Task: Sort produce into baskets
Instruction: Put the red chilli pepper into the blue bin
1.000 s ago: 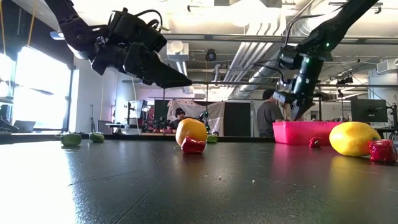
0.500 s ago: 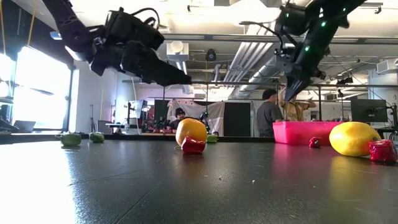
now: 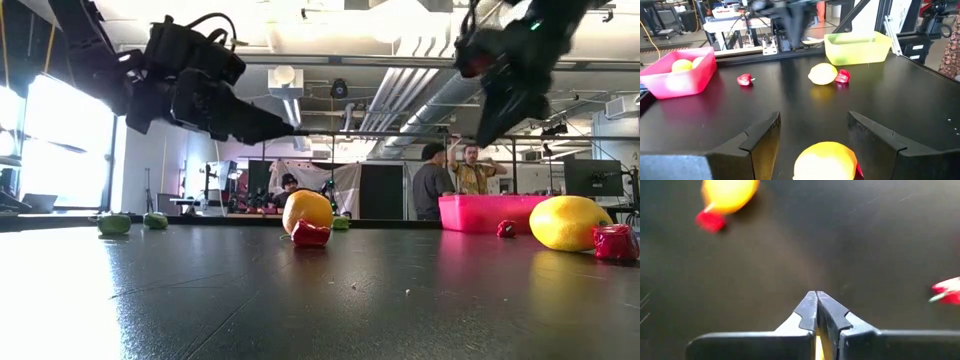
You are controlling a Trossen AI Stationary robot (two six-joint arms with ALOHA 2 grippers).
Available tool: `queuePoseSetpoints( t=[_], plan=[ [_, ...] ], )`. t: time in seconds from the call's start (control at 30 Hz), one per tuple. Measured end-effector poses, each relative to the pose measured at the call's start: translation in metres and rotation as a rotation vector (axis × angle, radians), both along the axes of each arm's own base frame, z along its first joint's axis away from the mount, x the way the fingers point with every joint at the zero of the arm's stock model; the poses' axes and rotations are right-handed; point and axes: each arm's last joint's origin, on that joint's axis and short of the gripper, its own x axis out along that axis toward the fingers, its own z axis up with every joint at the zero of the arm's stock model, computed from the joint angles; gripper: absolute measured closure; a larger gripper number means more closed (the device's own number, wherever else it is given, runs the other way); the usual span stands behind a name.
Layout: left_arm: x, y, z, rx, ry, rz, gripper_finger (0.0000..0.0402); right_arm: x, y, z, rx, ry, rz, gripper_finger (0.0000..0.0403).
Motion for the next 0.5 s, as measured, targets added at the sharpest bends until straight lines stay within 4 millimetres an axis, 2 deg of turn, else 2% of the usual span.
queuePoseSetpoints(
  t=[0.13,0.3,0.5],
  plan=[
    [0.000,0.000,0.000,0.000,0.001,0.001,0.0189,-0.006,0.033,0.000,0.031,0.010,0.152,0.0381],
    [0.000,0.000,0.000,0.014,-0.001,-0.002,0.0189,-0.017,0.068,-0.004,-0.054,0.032,0.429,0.0314],
    [0.000,0.000,0.000,0.039,-0.003,-0.007,0.0189,-0.012,0.096,-0.018,-0.085,0.043,0.580,0.0243]
  ],
)
